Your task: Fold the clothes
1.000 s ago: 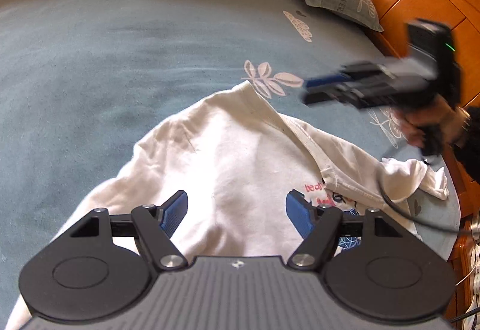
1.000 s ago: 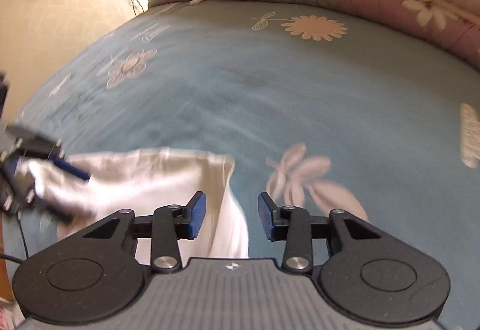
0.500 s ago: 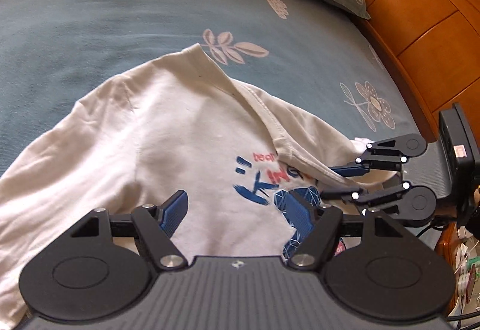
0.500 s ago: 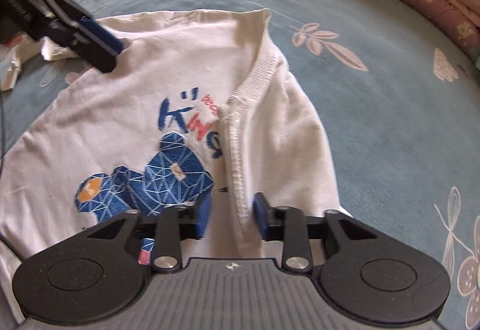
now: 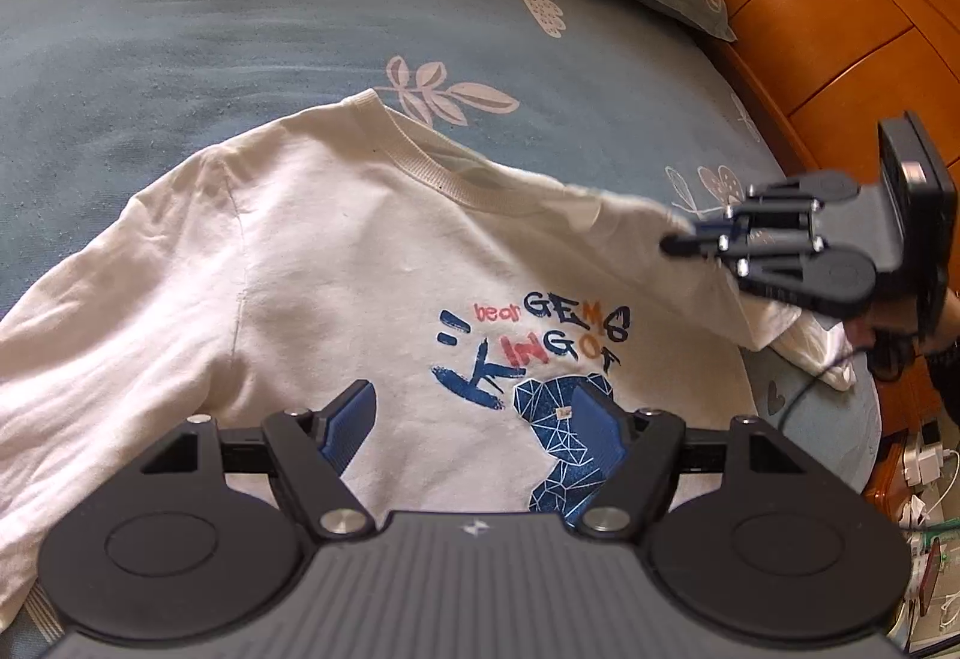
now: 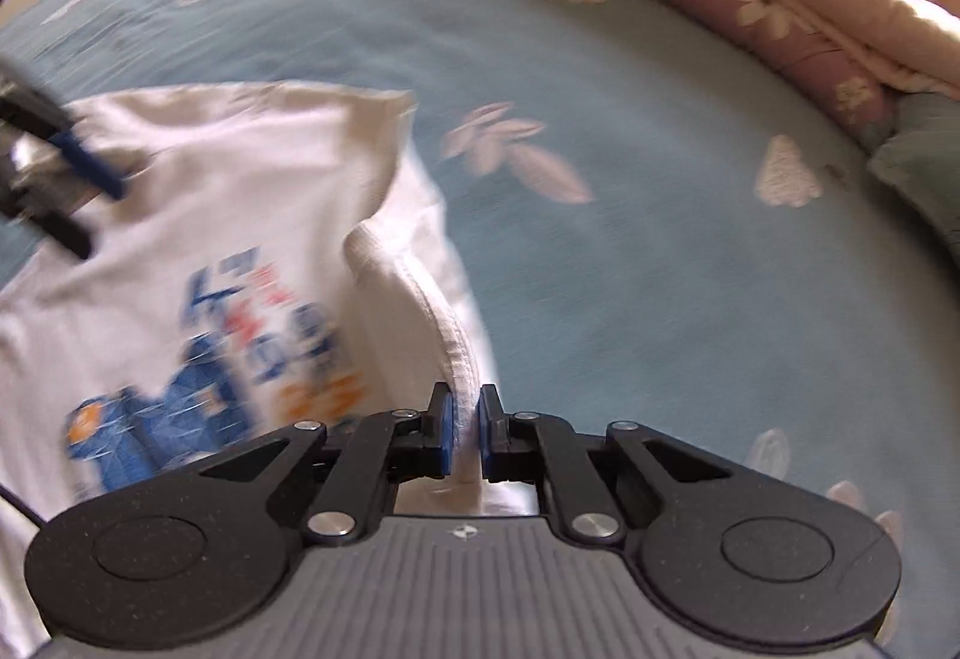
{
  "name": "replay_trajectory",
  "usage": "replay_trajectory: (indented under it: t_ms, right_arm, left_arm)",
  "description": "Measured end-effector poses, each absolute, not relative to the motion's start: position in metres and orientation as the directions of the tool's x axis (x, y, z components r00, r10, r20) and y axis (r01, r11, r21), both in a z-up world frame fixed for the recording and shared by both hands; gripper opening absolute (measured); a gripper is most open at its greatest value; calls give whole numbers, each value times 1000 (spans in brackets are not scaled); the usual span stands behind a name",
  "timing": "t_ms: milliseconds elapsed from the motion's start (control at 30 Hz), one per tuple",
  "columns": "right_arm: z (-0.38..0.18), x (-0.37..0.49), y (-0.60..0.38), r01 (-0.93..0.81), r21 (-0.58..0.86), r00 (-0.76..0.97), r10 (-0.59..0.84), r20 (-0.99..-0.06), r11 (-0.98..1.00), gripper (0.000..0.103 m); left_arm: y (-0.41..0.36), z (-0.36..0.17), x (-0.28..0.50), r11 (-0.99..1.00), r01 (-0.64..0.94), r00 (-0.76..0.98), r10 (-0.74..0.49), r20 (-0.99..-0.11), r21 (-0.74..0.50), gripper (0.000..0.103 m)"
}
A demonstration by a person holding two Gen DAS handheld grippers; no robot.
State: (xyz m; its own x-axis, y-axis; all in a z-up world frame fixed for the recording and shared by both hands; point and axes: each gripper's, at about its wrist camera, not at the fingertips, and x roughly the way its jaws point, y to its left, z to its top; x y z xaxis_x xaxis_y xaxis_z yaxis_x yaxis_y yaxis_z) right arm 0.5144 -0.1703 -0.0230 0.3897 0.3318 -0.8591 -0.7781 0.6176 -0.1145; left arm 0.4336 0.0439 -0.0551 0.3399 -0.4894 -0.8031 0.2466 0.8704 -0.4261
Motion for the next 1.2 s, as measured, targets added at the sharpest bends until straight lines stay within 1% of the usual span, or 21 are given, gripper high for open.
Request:
replay_trajectory:
  t_ms: [267,300,467,567,633,700,833,967,1033,1133,1200]
  right_arm:
    - [-46,593,-177,-724,-160,441,273,-855,671,11]
    - [-49,603,-178,-717,-163,446,266,-855,678,6]
    - [-74,641,-180,-686,-161,443,232,-866,709,6]
    - [-65,637,-190,-633,-120,469,255,-846,765,11]
    - [-50,629,-202,-589,-74,496,288,-819,805,16]
    - [-39,616,-214,-560,-5,489,325,-810,829,19]
    - [-34,587,-223,-535,38,466,333,-820,844,22]
    - [-38,558,-224,-497,90,440,339,-832,863,26]
    - [-42,542,-224,-482,126,412,351,-841,867,29]
    - [-45,511,-223,-468,176,371,374,-850,866,34]
    - [-49,494,-226,-457,185,355,369,-859,870,36]
  left_arm:
    - [46,-59,440,873,218,346,-488,-801,-437,72]
    - [45,-60,441,872,217,346,-489,-800,-439,72]
    - [43,-63,446,870,217,347,-492,-799,-442,72]
    - [44,-60,448,869,229,356,-495,-793,-439,72]
    - [45,-57,453,867,242,368,-498,-785,-436,72]
    - [44,-55,463,865,256,381,-501,-777,-432,72]
    - [39,-56,499,846,268,415,-533,-738,-461,72]
    - [24,-78,539,824,269,378,-567,-732,-499,72]
    - [17,-91,554,837,277,368,-545,-753,-471,73]
    - [18,-106,573,926,210,429,-376,-821,-314,72]
    - [26,-106,580,939,156,460,-344,-819,-307,72]
